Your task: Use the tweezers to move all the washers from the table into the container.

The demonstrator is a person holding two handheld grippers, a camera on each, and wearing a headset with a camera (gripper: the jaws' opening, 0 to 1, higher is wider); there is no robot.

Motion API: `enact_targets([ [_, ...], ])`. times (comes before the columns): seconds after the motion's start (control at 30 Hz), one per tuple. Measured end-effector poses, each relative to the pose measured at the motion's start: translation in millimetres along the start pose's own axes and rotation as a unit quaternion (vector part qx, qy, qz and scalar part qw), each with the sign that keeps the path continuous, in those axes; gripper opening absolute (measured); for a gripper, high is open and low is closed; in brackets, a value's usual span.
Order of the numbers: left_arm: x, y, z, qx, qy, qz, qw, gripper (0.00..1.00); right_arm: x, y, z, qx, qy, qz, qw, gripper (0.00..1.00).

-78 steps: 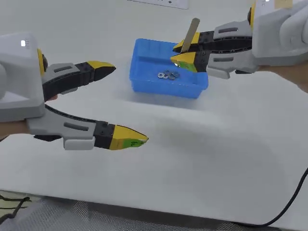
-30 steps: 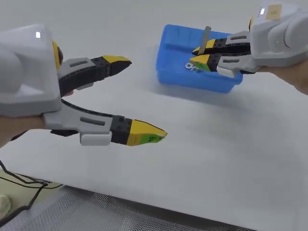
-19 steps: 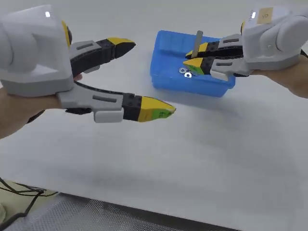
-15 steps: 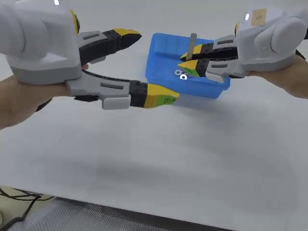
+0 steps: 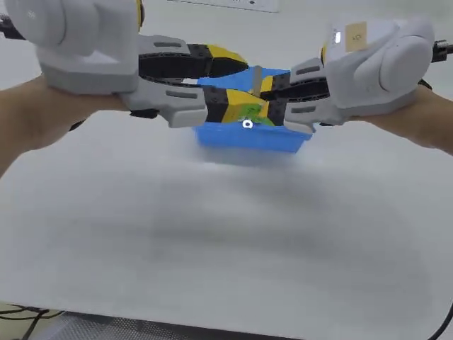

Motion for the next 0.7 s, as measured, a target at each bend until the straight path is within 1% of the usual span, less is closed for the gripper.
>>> enact_targets([
  [0.07, -1.2, 0.4, 1.6, 0.007, -0.001, 0.001, 1.0000, 0.28, -2.4, -1.0, -2.3, -0.003, -0.003, 0.001, 1.0000, 0.08],
  [0.13, -1.6, 0.5, 2.9, 0.011, 0.004, -0.003, 0.9999, 0.25, -2.9, -1.5, -4.3, -0.007, -0.007, -0.001, 1.0000, 0.08],
  [0.23, -2.6, -0.1, 5.4, 0.018, 0.016, -0.010, 0.9997, 0.17, -2.9, -2.9, -6.1, -0.010, -0.010, -0.003, 0.9999, 0.08],
  [0.3, -5.2, -0.6, 7.3, 0.024, 0.022, -0.007, 0.9994, 0.10, -3.0, -4.2, -6.5, -0.011, -0.012, -0.004, 0.9999, 0.08],
  [0.37, -8.3, -0.2, 8.0, 0.028, 0.027, -0.004, 0.9992, 0.08, -3.4, -5.6, -5.8, -0.010, -0.013, -0.005, 0.9999, 0.08],
  [0.47, -11.0, 0.8, 9.3, 0.034, 0.048, -0.010, 0.9982, 0.08, -4.3, -8.5, -4.3, -0.008, -0.016, -0.007, 0.9998, 0.08],
  [0.5, -11.5, 0.3, 10.3, 0.040, 0.056, -0.013, 0.9976, 0.07, -4.5, -9.0, -4.3, -0.008, -0.017, -0.007, 0.9998, 0.08],
  [0.53, -13.7, -0.9, 10.6, 0.038, 0.073, -0.014, 0.9965, 0.07, -5.4, -10.3, -4.7, -0.009, -0.018, -0.007, 0.9998, 0.08],
  [0.57, -14.3, -1.8, 11.2, 0.039, 0.072, -0.015, 0.9965, 0.06, -6.0, -11.4, -5.1, -0.009, -0.017, -0.007, 0.9998, 0.08],
  [0.6, -15.0, -3.2, 11.2, 0.040, 0.079, -0.017, 0.9959, 0.06, -7.0, -13.1, -6.3, -0.009, -0.018, -0.007, 0.9998, 0.08],
  [0.63, -15.3, -4.1, 10.7, 0.038, 0.082, -0.017, 0.9958, 0.06, -7.3, -14.2, -7.2, -0.009, -0.018, -0.007, 0.9998, 0.08],
  [0.67, -11.8, -4.5, 7.4, 0.036, 0.086, -0.021, 0.9954, 0.06, -7.4, -15.8, -8.4, -0.009, -0.018, -0.008, 0.9998, 0.08],
  [0.7, -11.3, -5.4, 8.3, 0.038, 0.087, -0.024, 0.9952, 0.06, -7.3, -17.0, -8.9, -0.009, -0.017, -0.009, 0.9998, 0.08],
])
Point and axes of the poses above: the centre of the closed fingertips' face, and the gripper's own axes: y roughly forward along the fingers, z roughly to its right, x roughly out of its underside, the point moved 5 cm from there along -y, roughly backward along the fingers, and after that the axes turned 7 degrees about -y, right-handed, at the moved point
